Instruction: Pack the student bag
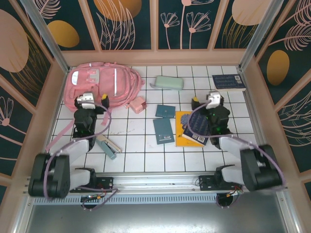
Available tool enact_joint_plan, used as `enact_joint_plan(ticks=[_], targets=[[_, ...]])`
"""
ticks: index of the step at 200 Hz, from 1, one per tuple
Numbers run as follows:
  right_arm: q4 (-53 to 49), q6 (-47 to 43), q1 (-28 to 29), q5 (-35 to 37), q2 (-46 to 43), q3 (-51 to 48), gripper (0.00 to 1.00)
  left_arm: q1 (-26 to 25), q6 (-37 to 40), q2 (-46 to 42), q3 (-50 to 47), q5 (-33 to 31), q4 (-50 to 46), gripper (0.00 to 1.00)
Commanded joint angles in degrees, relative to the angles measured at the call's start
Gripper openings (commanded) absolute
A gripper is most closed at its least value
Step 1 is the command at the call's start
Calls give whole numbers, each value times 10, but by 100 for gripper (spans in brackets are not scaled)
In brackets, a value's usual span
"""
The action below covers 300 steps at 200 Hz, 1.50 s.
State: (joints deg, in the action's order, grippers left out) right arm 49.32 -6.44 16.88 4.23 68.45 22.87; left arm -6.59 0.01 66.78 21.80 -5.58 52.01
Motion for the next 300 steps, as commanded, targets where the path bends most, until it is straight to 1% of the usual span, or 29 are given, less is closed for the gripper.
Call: enact_joint_plan(ticks=[1,14,26,34,38,46,57,67,73,80,83,100,110,122,130,135,143,154,165,187,198,211,220,231,244,252,260,285,300], targets=[[-102,-38,94,43,-72,72,99,-55,29,-87,55,-6,-84,98],[-140,-44,162,72,-92,119,99,-85,2,-123,104,16,-155,98],[-148,-61,231,120,-102,152,99,-110,-30,-131,165,16,-246,99],[-150,-60,265,155,-101,178,99,-130,-48,-120,220,-21,-324,98],[-160,-54,276,168,-98,194,99,-138,-61,-111,250,-55,-353,99],[-206,-29,286,176,-92,234,99,-142,-105,-92,311,-93,-434,99],[-309,45,279,171,-76,304,99,-142,-171,-54,390,-134,-542,99],[-422,98,255,124,-55,370,99,-142,-183,-20,440,-140,-601,99],[-451,117,236,91,-42,393,99,-142,-214,-3,460,-159,-623,99],[-467,142,213,53,-31,403,99,-142,-270,14,468,-199,-632,99],[-468,160,201,36,-29,402,99,-142,-283,20,470,-202,-633,99],[-459,277,107,-68,-15,384,99,-135,-274,85,521,-122,-647,99],[-465,326,67,-128,-3,377,99,-135,-285,141,572,-105,-684,99],[-507,337,44,-145,21,390,99,-135,-290,213,629,-80,-720,99],[-512,323,51,-134,27,383,99,-135,-284,257,666,-64,-737,99],[-507,320,60,-110,27,373,99,-135,-279,289,688,-59,-749,99],[-508,335,68,-86,29,364,99,-135,-262,343,727,-53,-768,97],[-523,330,65,-115,37,365,99,-135,-231,417,790,-60,-805,94],[-519,312,70,-135,33,350,97,-135,-209,487,859,-58,-846,88],[-524,306,69,-161,37,329,93,-135,-194,587,956,-21,-879,81],[-542,305,72,-158,47,329,92,-135,-191,630,997,-11,-888,82],[-553,311,79,-132,46,318,91,-135,-183,680,1038,4,-899,77],[-554,312,83,-129,39,307,91,-136,-186,709,1062,-7,-911,77],[-552,316,86,-133,29,295,91,-136,-192,739,1091,-29,-925,76],[-554,318,92,-133,22,287,90,-135,-196,760,1114,-37,-933,73],[-556,318,98,-124,20,284,90,-135,-198,766,1119,-43,-933,68],[-558,318,103,-116,21,281,89,-136,-202,767,1118,-58,-933,64],[-554,317,119,-112,25,279,87,-135,-199,759,1093,-106,-927,59],[-546,311,135,-108,25,278,86,-135,-190,759,1087,-112,-927,50]])
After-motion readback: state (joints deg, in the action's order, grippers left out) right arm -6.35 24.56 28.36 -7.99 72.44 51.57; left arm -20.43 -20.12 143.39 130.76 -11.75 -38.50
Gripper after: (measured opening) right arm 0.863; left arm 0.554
